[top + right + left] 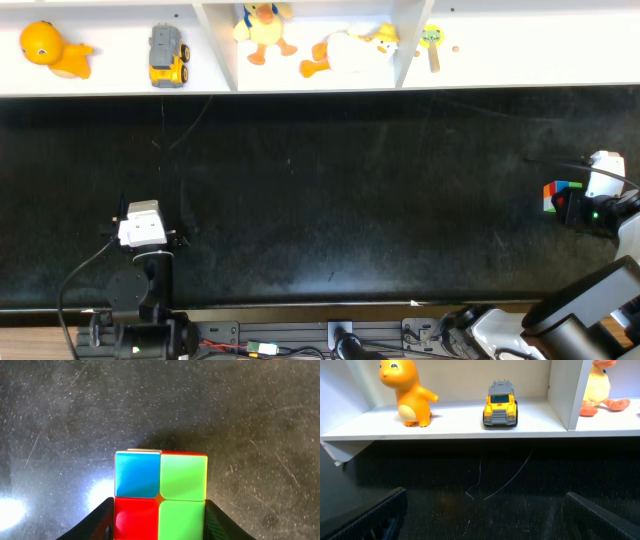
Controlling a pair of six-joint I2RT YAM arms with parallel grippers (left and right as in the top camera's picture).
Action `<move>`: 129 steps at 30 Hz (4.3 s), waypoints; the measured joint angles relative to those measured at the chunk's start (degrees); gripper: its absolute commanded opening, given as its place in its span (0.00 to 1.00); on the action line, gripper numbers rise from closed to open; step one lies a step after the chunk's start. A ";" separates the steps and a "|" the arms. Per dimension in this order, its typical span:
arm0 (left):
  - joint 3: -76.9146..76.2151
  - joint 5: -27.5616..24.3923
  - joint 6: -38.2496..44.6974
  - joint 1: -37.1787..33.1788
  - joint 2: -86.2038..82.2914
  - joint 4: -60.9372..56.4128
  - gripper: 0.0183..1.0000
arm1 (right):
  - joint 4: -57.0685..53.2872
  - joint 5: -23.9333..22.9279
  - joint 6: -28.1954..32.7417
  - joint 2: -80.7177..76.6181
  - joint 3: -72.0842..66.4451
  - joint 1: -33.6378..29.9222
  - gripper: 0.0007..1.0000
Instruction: Store Toys
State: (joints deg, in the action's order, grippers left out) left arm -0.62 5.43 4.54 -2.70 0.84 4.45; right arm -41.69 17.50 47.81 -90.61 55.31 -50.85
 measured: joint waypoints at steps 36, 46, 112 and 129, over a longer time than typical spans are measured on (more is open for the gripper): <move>-0.02 0.00 0.00 0.00 0.00 -0.02 1.00 | 4.42 -1.33 -7.15 -1.60 24.20 16.15 0.38; -0.02 0.00 0.00 0.00 0.00 0.00 1.00 | 4.35 -1.42 -9.05 -12.09 32.02 18.58 0.38; -0.02 0.00 0.00 0.00 0.00 -0.04 1.00 | 38.32 -9.84 -23.34 18.05 -14.80 43.89 1.00; 0.00 0.00 0.13 0.00 -0.04 -0.04 1.00 | 57.51 -14.91 -43.19 57.48 -46.64 53.94 0.99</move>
State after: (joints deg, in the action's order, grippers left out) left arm -0.62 5.43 4.67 -2.70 0.80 4.40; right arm 15.81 2.59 4.62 -33.12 8.67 3.09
